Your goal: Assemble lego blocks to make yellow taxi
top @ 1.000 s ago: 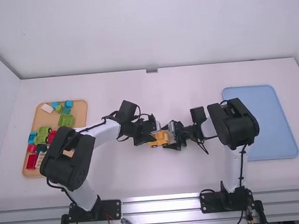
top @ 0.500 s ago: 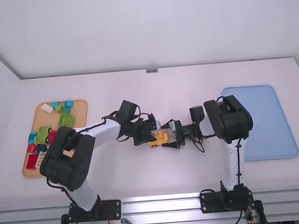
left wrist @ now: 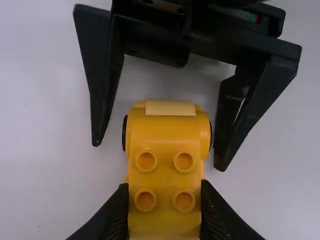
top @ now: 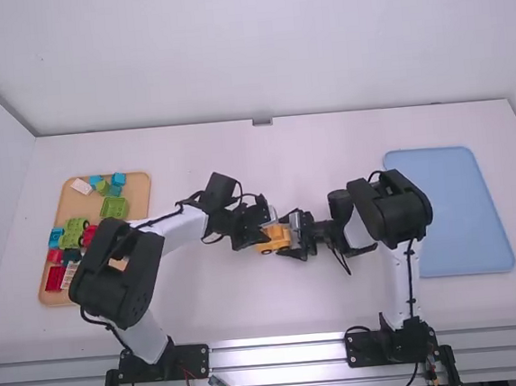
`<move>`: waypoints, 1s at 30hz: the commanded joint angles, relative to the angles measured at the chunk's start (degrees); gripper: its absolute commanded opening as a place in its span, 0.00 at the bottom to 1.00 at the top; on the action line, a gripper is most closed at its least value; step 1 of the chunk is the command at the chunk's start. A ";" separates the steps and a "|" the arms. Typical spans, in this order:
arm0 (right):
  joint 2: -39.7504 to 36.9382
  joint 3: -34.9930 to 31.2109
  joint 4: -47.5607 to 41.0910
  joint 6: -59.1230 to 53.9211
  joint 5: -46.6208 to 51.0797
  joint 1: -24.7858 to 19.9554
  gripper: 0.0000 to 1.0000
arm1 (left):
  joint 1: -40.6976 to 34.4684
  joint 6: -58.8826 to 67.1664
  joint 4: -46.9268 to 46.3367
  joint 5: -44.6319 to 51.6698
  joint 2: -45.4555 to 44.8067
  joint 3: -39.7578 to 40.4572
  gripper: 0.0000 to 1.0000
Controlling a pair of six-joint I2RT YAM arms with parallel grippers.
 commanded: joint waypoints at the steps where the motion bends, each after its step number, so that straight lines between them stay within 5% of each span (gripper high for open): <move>1: 1.07 -0.28 -0.42 1.27 2.62 0.20 0.80 | -0.44 -0.87 -0.22 0.63 0.28 -0.48 0.13; 15: 1.05 5.27 -14.71 -4.68 1.09 0.20 0.52 | -3.96 -4.13 -0.04 -6.93 0.26 -0.48 0.04; 30: 1.05 2.82 -9.88 -4.35 1.33 0.20 0.50 | -5.73 -7.32 -0.20 -10.54 0.28 -0.48 0.08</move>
